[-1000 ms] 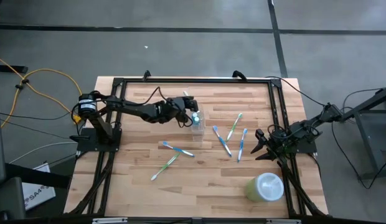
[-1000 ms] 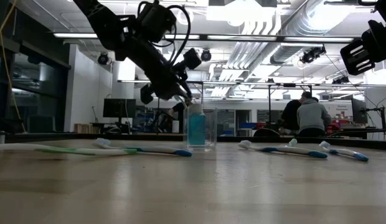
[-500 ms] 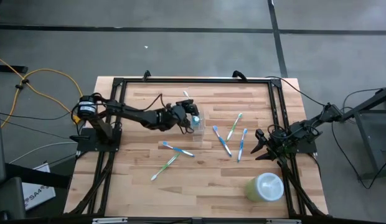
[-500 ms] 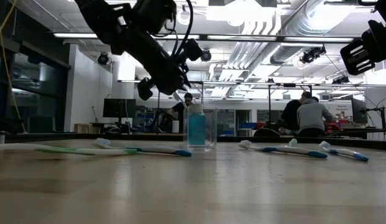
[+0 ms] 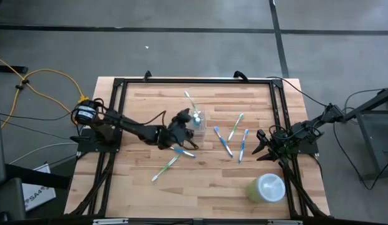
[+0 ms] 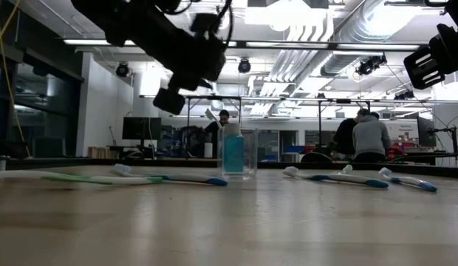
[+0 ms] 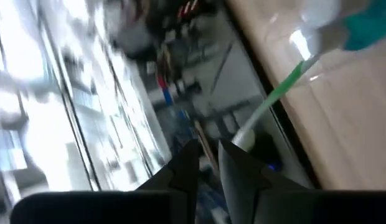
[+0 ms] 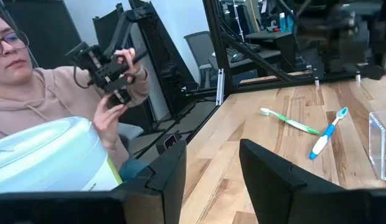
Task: Pick & Place toothbrushing station
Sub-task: Put the bottom green toothbrush into the transparent organizer
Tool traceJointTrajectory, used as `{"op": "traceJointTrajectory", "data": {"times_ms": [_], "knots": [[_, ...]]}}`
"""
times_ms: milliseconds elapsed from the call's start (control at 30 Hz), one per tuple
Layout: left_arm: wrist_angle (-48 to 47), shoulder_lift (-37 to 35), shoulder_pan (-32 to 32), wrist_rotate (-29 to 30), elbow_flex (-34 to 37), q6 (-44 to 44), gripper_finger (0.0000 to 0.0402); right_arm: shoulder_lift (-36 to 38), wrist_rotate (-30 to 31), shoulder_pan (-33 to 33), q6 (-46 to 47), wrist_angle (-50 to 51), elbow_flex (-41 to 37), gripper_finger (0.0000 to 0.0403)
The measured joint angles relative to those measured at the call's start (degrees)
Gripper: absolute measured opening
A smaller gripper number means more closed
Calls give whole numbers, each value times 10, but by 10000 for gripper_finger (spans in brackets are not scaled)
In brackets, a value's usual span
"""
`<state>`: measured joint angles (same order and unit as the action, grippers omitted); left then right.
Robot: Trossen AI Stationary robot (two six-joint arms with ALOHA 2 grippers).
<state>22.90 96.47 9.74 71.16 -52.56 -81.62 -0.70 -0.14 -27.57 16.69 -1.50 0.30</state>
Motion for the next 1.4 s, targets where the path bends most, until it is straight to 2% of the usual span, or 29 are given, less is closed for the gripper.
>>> {"op": "traceJointTrajectory", "data": {"times_ms": [100,233,367,533,733,867,1000,1100,1200,1300,1400], "knots": [[-9,-2,30,37,0,132,56,0,0,0,0,0,0,142],[-1,-5,65,63,1,211,56,0,0,0,0,0,0,142],[-13,-5,70,89,1,311,56,0,0,0,0,0,0,142],[-49,-5,71,94,2,512,56,0,0,0,0,0,0,142],[-90,-5,82,68,2,735,56,0,0,0,0,0,0,142],[-93,-5,89,16,2,868,55,0,0,0,0,0,0,142],[-144,-5,83,-106,2,1022,55,0,0,0,0,0,0,142],[-244,-5,67,-216,-10,1147,55,0,0,0,0,0,0,142],[-364,-5,52,-294,-45,1240,55,0,0,0,0,0,0,142],[-444,-9,57,-332,-77,1269,55,0,0,0,0,0,0,142],[-535,-24,76,-340,-108,1308,55,0,0,0,0,0,0,142]]}}
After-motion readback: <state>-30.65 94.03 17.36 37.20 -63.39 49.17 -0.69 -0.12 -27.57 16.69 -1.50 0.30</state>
